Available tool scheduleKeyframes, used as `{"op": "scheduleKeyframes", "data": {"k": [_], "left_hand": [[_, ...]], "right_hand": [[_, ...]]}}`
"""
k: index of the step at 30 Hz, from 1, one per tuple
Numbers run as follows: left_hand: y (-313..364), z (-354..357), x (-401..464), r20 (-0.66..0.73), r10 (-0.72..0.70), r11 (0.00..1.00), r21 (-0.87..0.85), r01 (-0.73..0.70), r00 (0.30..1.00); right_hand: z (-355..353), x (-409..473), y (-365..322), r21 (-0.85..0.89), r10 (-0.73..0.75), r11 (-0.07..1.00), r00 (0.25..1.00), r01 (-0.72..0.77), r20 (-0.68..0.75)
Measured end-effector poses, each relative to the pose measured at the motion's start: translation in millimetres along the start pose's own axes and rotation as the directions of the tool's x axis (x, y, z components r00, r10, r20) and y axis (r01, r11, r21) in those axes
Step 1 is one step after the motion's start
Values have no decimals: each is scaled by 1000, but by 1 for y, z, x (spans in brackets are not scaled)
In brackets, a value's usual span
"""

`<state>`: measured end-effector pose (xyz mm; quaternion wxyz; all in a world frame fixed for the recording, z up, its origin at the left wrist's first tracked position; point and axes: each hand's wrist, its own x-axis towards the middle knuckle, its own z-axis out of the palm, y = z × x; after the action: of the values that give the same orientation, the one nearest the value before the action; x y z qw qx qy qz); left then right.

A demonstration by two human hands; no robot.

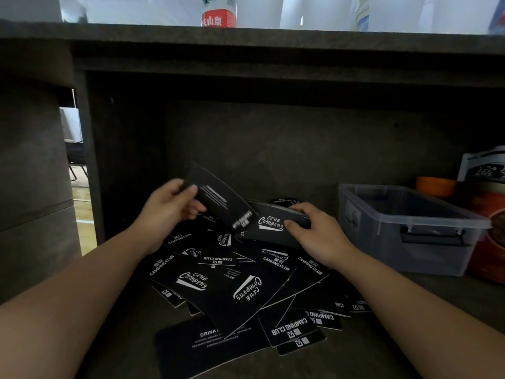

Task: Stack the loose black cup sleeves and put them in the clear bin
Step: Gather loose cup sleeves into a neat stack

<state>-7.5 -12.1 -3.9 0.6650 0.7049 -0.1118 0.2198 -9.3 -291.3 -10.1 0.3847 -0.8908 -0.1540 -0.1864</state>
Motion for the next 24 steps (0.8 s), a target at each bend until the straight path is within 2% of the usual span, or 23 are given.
{"op": "scheduleKeyframes", "data": {"k": [2,5,7,9,10,11,12,14,15,16,18,20,21,24], "left_hand": [[-9,5,1,32,1,981,192,-7,1000],[-17,3,6,-66,70,911,411,-37,995],[-15,3,5,-123,72,944,329,-28,990],[-12,7,0,-86,11,987,162,3,996],[-11,8,-1,-24,-6,986,169,10,1000],[-13,9,-2,60,-11,961,276,-6,998],[-15,9,-2,152,-13,892,448,-57,988],[-19,14,-2,313,-18,654,722,-226,950],[-19,18,-2,362,-20,561,776,-289,932],[-17,24,-4,387,-24,510,798,-322,922],[-16,34,-5,358,-65,467,836,-289,931],[-17,37,-6,274,-116,507,843,-181,955],[-17,37,-7,261,-107,563,811,-158,959],[-11,35,-10,322,76,735,622,-271,944]], "right_hand": [[0,0,0,4,-4,1000,1000,4,2],[0,1,1,3,-19,1000,1000,19,-6],[-1,1,2,4,-25,1000,1000,25,0],[0,1,3,6,-30,1000,1000,30,6],[0,1,3,11,-30,1000,1000,30,8],[-1,1,3,24,-28,999,1000,28,11],[-1,1,2,44,-27,999,1000,26,13],[-2,0,2,84,-35,996,999,34,13],[-2,-1,2,100,-42,994,999,40,17],[-2,-2,2,110,-46,993,999,43,25],[-1,-3,3,104,-49,994,998,45,30],[0,-1,5,65,-79,995,997,80,-8],[1,0,4,54,-103,993,994,105,-31],[5,0,-1,112,-166,979,985,170,-45]]}}
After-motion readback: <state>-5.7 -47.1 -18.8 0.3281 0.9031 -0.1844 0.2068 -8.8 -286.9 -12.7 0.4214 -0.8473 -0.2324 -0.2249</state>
